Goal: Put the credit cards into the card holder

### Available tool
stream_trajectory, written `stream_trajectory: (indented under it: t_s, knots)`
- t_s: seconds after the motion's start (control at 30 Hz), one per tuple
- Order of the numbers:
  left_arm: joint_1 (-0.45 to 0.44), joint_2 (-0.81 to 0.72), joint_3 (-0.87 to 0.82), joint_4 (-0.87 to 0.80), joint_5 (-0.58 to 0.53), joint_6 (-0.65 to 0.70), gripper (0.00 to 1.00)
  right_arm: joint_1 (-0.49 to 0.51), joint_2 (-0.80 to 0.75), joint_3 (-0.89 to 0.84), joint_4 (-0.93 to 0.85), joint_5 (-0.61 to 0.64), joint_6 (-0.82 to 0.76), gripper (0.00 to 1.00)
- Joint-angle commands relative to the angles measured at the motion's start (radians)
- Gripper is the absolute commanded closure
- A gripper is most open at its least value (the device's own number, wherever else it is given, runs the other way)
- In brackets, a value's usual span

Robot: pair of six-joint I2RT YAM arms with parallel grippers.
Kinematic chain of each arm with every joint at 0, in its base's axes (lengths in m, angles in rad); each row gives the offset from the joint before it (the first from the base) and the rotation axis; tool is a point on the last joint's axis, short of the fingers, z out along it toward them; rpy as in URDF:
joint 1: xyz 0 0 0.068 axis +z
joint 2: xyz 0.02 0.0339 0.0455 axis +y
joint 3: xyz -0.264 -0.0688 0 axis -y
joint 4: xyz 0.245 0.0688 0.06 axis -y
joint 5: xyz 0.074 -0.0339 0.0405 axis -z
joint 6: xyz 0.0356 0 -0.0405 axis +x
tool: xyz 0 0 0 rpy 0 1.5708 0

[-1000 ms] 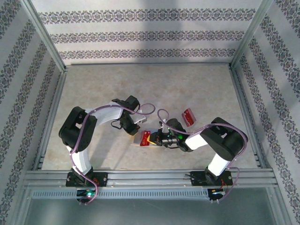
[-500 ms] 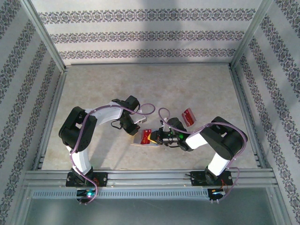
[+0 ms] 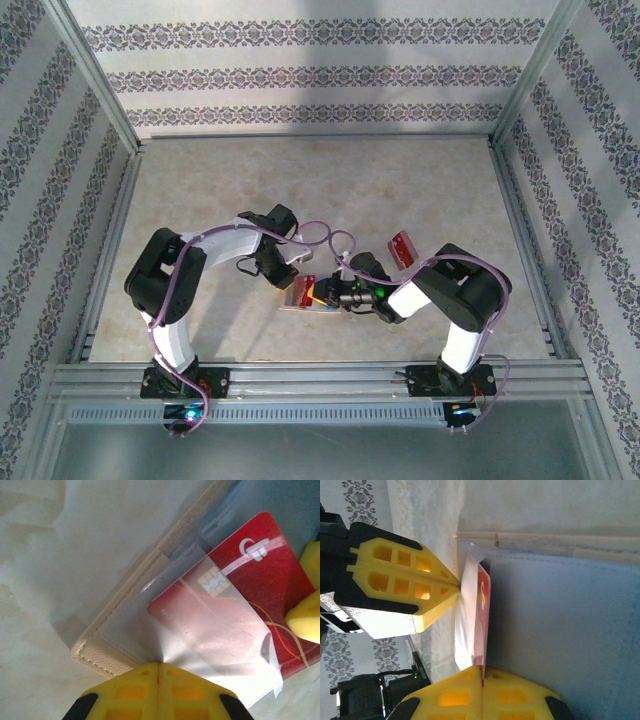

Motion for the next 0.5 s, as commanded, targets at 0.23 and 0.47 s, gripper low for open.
stream_trajectory:
  t_s: [0.23, 0.47]
  knots:
    - [-0.013, -0.013, -0.035, -0.008, -0.018, 0.018, 1.0, 0.026, 0.002, 0.013, -0.135, 0.051, -0.018, 0.94]
    - [-0.013, -0.013, -0.033, -0.009, -0.017, 0.017, 1.0, 0.029, -0.065, 0.036, -0.273, 0.074, -0.059, 0.87]
